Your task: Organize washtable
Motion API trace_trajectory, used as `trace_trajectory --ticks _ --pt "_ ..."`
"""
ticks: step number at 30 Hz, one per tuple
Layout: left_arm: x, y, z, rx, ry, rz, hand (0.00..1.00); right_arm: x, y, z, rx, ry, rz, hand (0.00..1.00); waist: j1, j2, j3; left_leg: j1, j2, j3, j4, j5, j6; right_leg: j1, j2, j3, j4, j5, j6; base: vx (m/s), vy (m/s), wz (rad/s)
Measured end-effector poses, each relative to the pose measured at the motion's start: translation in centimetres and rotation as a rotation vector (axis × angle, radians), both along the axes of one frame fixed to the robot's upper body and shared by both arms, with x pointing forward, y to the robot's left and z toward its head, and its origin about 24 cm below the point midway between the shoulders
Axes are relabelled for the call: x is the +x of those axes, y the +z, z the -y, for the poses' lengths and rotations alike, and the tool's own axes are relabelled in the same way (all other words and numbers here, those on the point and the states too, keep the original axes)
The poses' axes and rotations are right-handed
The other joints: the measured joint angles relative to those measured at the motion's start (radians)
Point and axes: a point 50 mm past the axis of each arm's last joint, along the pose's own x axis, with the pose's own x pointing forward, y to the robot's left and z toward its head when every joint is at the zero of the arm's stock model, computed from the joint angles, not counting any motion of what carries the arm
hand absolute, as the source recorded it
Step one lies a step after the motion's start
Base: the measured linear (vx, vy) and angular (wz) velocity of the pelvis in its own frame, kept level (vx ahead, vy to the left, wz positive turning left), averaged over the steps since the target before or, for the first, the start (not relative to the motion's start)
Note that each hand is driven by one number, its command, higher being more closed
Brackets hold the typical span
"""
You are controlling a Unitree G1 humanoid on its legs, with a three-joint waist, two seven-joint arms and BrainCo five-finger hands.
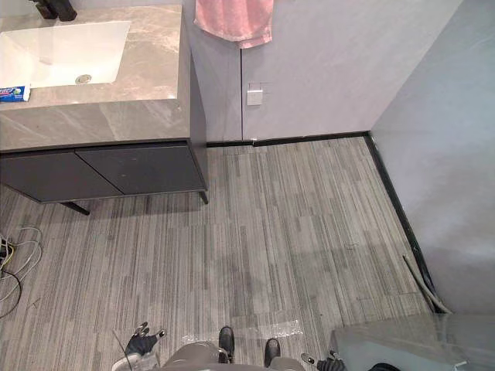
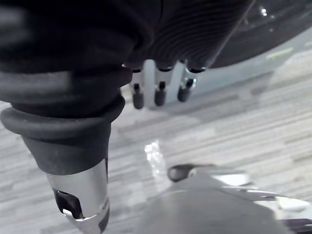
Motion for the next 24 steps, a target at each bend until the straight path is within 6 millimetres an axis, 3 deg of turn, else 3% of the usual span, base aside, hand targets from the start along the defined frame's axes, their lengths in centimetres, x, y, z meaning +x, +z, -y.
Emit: trace_trajectory --ticks 5,7,8,10,12,15,17,19,20,21,22,23,24 --pt "0.3 0.0 0.7 -0.022 0.006 0.013 0.0 1.1 0.4 0.2 -0.009 -0.003 0.046 0.0 0.002 0.012 0.006 0.015 0.019 0.038 0.029 -0.02 -0.009 -0.041 0.01 -0.005 0.113 0.0 0.0 0.15 0.042 -0.21" --pt "0.4 -0.1 1.1 -0.028 -0.009 0.011 0.0 1.4 0.6 0.8 -0.025 -0.012 0.065 0.0 0.004 0.041 0.027 0.06 0.046 0.053 0.028 -0.045 -0.015 -0.112 0.027 -0.048 0.318 -0.011 -0.007 0.13 0.029 -0.35" --pt "0.4 -0.1 1.1 -0.023 -0.026 0.009 0.0 1.3 0.6 1.0 -0.024 -0.024 0.066 0.0 -0.002 0.053 0.038 0.097 0.043 0.052 0.02 -0.045 -0.015 -0.165 0.01 -0.082 0.459 -0.048 -0.003 0.15 0.027 -0.21" --pt "0.8 0.0 1.0 -0.016 -0.052 0.013 0.0 1.2 0.7 1.4 -0.029 -0.034 0.066 0.0 -0.006 0.053 0.042 0.141 0.044 0.048 0.017 -0.048 -0.02 -0.204 -0.001 -0.126 0.561 -0.115 -0.006 0.23 0.009 0.07" --pt "1.5 0.3 0.8 -0.005 -0.067 0.026 0.0 1.2 0.7 1.6 -0.032 -0.044 0.068 0.0 -0.018 0.062 0.047 0.168 0.066 0.033 0.017 -0.057 -0.035 -0.234 0.005 -0.175 0.532 -0.147 -0.034 0.24 -0.028 0.17" --pt "2.3 0.5 0.5 0.012 -0.083 0.036 0.0 1.3 0.9 2.2 -0.043 -0.061 0.077 0.0 -0.031 0.09 0.063 0.208 0.128 0.025 0.015 -0.091 -0.093 -0.341 0.01 -0.198 0.476 -0.145 -0.042 0.27 -0.062 0.0" --pt "2.3 0.5 0.5 0.012 -0.084 0.035 0.0 1.0 0.9 2.5 -0.042 -0.093 0.086 0.0 -0.039 0.101 0.07 0.245 0.166 0.024 0.007 -0.111 -0.131 -0.406 0.015 -0.213 0.409 -0.093 -0.049 0.37 -0.141 -0.08" --pt "2.1 0.3 0.3 0.006 -0.066 0.017 0.0 0.1 0.5 1.8 -0.022 -0.11 0.048 0.0 -0.059 0.086 0.065 0.327 0.193 0.026 -0.022 -0.129 -0.181 -0.42 0.049 -0.22 0.182 0.098 -0.091 0.54 -0.236 -0.01" --pt "2.2 0.3 0.3 0.007 -0.065 0.016 0.0 -0.1 0.4 1.6 -0.017 -0.109 0.036 0.0 -0.061 0.072 0.065 0.344 0.192 0.026 -0.022 -0.135 -0.193 -0.413 0.054 -0.222 0.131 0.161 -0.115 0.46 -0.236 0.14" --pt "2.0 0.3 -0.2 0.014 -0.048 0.011 0.0 -0.8 0.2 1.1 -0.003 -0.111 0.011 0.0 -0.065 0.039 0.06 0.394 0.19 0.019 -0.018 -0.149 -0.232 -0.407 0.05 -0.206 0.115 0.273 -0.112 0.54 -0.308 0.01" --pt "2.7 0.4 0.5 -0.005 -0.04 0.029 0.0 0.0 0.4 2.1 -0.026 -0.097 0.018 0.0 -0.065 0.086 0.066 0.392 0.248 0.027 0.013 -0.119 -0.297 -0.424 0.086 -0.222 0.212 0.211 -0.172 0.64 -0.37 0.16" --pt "3.0 0.5 0.6 -0.009 -0.036 0.036 0.0 0.3 0.5 2.0 -0.026 -0.094 0.024 0.0 -0.07 0.078 0.065 0.377 0.241 0.015 0.047 -0.071 -0.32 -0.426 0.081 -0.222 0.254 0.163 -0.173 0.64 -0.403 -0.03" --pt "2.7 0.5 0.5 -0.008 -0.013 0.04 0.0 1.0 0.5 1.6 -0.022 -0.061 0.037 0.0 -0.07 0.063 0.066 0.365 0.241 0.006 0.15 0.051 -0.281 -0.393 0.081 -0.223 0.301 0.104 -0.204 0.56 -0.392 0.16"
